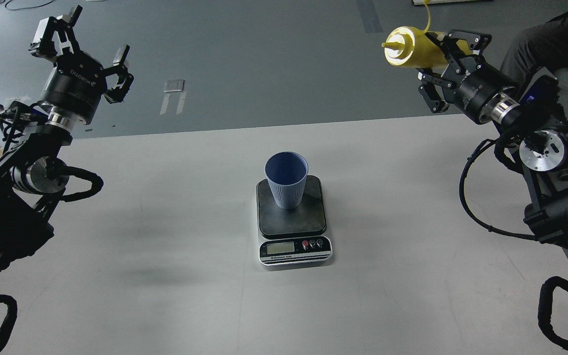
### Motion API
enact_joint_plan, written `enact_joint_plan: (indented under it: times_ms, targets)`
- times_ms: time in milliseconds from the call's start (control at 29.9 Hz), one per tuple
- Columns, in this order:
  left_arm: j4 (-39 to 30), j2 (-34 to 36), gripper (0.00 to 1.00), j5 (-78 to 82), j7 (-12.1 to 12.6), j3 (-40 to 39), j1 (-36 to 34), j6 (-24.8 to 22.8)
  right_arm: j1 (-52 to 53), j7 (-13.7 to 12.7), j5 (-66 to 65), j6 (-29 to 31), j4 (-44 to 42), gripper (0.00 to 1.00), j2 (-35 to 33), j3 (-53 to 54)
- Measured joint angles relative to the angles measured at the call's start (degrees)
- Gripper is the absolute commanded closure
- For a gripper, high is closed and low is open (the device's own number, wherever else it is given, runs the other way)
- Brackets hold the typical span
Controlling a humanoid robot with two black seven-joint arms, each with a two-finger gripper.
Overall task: Pour seasoning into cup on scale with both arms
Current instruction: 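Lift the bottle with the right gripper and tip it over the cup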
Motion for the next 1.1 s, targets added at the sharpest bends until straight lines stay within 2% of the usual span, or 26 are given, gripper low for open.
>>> enact_joint_plan:
  times_ms: [334,769,1104]
  targets:
    - [0.0,0.0,0.02,0.0,0.0,0.0,0.0,0.0,4.5,0.1,-20.8,0.3,0.5,0.58,0.4,-12.1]
    - [0.0,0.0,0.02,0.0,0.0,0.1,0.1,0.0,14.1,0.1,-26.5,1.0,3.2,0.57,0.1,-26.1]
    - [0.0,0.1,0.02,0.0,0.0,0.2,0.1,0.0,14.9,0.0,-36.0,1.7,9.5,0.57,0.1,-34.2]
